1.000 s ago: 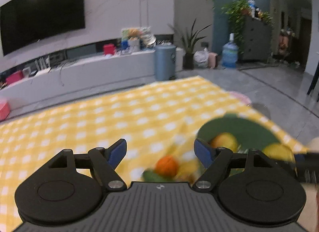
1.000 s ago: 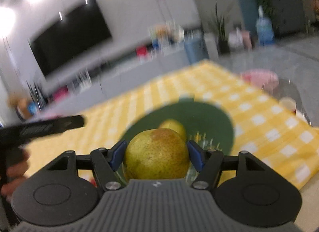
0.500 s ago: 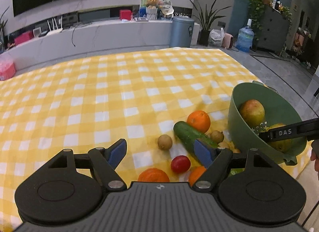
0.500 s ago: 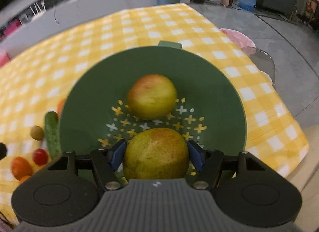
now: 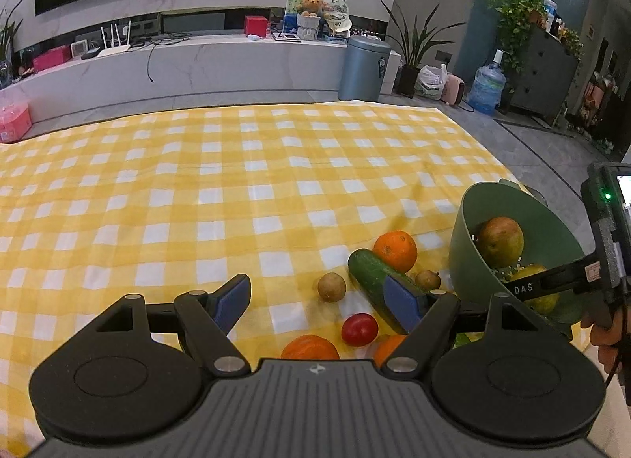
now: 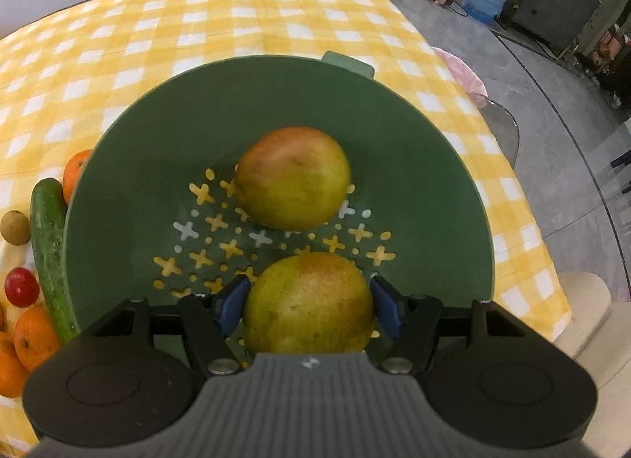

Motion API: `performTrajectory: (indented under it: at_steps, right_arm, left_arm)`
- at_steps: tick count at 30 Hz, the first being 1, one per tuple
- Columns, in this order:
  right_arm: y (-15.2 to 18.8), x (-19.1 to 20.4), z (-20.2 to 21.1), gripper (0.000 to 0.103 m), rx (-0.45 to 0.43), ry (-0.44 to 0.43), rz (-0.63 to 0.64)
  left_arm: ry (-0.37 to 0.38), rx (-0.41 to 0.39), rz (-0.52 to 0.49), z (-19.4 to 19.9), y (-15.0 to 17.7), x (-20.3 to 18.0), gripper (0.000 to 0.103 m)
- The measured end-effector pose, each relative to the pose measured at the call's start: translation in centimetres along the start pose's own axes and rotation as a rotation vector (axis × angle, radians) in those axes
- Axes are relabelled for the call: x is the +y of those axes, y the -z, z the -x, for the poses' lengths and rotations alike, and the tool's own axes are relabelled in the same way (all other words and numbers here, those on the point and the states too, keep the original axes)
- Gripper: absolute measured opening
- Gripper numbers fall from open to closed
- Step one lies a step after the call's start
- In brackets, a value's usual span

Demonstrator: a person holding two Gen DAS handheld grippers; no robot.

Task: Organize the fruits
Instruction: 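Lower the green-yellow pear into the colander and open the right tool, then grasp an orange with the right tool while the left tool grasps another orange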

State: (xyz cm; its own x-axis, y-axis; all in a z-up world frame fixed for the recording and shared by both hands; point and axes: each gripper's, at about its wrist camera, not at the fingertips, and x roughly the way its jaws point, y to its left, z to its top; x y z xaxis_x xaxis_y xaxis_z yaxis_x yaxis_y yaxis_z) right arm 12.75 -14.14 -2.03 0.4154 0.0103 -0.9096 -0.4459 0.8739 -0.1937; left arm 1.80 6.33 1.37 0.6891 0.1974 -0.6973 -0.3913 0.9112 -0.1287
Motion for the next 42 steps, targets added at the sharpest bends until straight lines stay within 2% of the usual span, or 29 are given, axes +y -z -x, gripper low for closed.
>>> performTrajectory:
  at_steps: [2, 3, 4, 10, 15, 21, 23, 24, 25, 27, 31, 37, 42]
  right_arm:
    - [0.0, -0.2, 0.6, 0.073, -0.009, 0.014, -0.028]
    - [0.1, -0.4, 1.3, 0.087, -0.042, 0.027, -0.037]
    - [0.1, -0.5, 2.1, 0.093, -0.079, 0.041, -0.044]
    - [0.2, -0.9, 8.0, 0.099, -0.23, 0.013, -0.071]
    - [2.1, 0.2, 13.1, 0.099, -0.356, -0.023, -0.073]
    - [7.2, 2.1, 16.1, 0.098, -0.531, -0.154, -0.209]
    - [8.8, 2.9, 15.8, 0.089, -0.578, -0.216, -0.23]
    - [9.4, 3.4, 15.5, 0.078, -0.584, -0.244, -0.225]
    - [9.8, 3.9, 15.0, 0.073, -0.578, -0.266, -0.216]
    - [10.2, 5.0, 13.9, 0.07, -0.535, -0.285, -0.196]
    - [10.2, 6.8, 11.9, 0.055, -0.41, -0.304, -0.201]
    - [10.5, 9.3, 9.0, 0.054, -0.278, -0.425, -0.219]
    - [11.3, 11.9, 7.4, 0.054, -0.218, -0.456, -0.196]
  left_arm:
    - [-0.004, -0.002, 0.001, 0.0, 0.0, -0.1, 0.09]
    - [-0.006, -0.002, 0.004, 0.0, -0.1, 0.0, 0.09]
    - [-0.007, -0.004, 0.008, 0.1, -0.2, 0.2, 0.09]
    - [0.001, -0.006, 0.029, 0.7, -0.5, 0.7, 0.09]
    - [-0.006, 0.023, 0.035, 0.9, -0.6, 1.4, 0.09]
    - [0.001, 0.07, 0.073, 0.6, -0.1, 3.2, 0.09]
    - [0.005, 0.091, 0.098, 0.4, 0.1, 4.0, 0.09]
    - [0.005, 0.104, 0.117, 0.1, 0.2, 4.5, 0.09]
    - [0.008, 0.116, 0.134, -0.1, 0.2, 4.9, 0.09]
    - [0.02, 0.148, 0.172, -0.7, 0.2, 5.5, 0.09]
    - [0.05, 0.216, 0.217, -1.9, 0.6, 6.0, 0.09]
    - [0.056, 0.281, 0.262, -3.3, 1.4, 6.7, 0.09]
    - [0.091, 0.319, 0.292, -4.8, 1.9, 7.3, 0.09]
